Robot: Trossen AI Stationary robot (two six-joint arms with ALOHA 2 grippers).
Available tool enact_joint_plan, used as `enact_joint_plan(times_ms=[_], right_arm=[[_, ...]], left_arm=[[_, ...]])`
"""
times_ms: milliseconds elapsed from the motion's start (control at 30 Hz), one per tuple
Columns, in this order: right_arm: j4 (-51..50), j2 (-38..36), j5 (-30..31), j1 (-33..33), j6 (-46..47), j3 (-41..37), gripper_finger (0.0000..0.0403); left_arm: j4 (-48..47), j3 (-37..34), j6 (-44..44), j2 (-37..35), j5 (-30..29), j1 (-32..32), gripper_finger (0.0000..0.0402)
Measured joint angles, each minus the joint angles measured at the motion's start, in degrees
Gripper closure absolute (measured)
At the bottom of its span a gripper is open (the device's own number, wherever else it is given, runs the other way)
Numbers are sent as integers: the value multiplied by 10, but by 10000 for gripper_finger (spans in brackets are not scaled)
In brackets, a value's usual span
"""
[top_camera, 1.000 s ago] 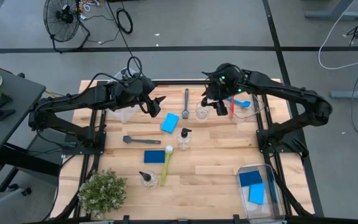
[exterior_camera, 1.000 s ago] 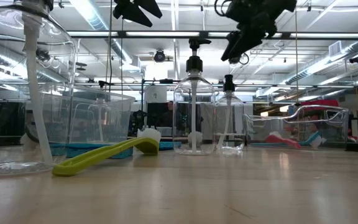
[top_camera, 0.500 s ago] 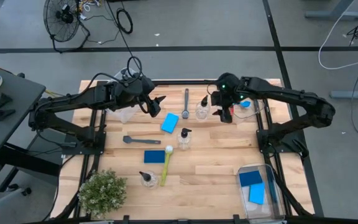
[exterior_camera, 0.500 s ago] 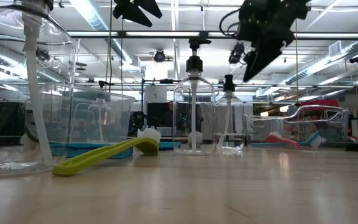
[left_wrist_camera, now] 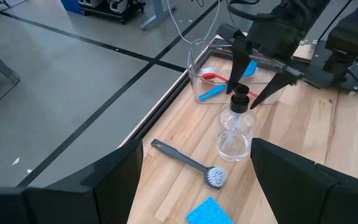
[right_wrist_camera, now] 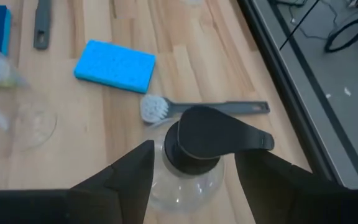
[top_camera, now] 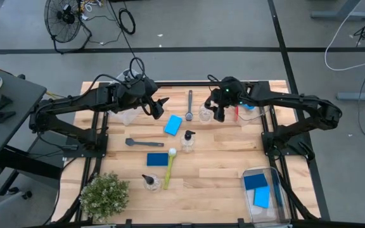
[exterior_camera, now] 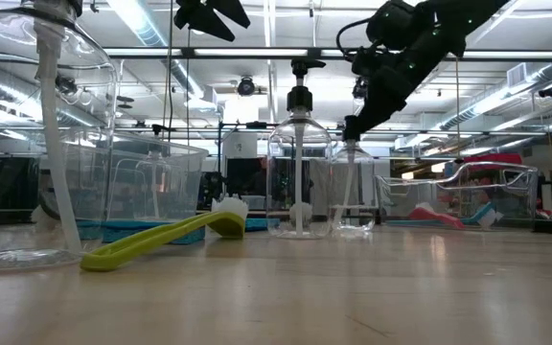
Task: Pick & Place Kitchen Sink Supplies
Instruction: Put the transparent bottle spray into the transparent container
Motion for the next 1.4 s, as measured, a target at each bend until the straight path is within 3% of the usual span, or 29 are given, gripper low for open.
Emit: enact_joint_plan(times_ms=[467, 633, 867, 1233, 1400], right_arm=[[175, 0, 0, 0, 78, -85, 177], [178, 0, 6, 0, 84, -91, 200], [178, 0, 10, 0, 89, -91, 270], [194, -30, 13, 8, 88, -89, 267], [196, -47, 12, 11, 88, -48, 273]], left_arm=[[0, 0, 0, 0, -9, 0, 97], [0, 0, 0, 0, -9, 0, 97], [1, 0, 0, 0, -9, 0, 97], [0, 0, 0, -2, -32, 0, 97], [-1, 1, 9, -17, -56, 7, 97]])
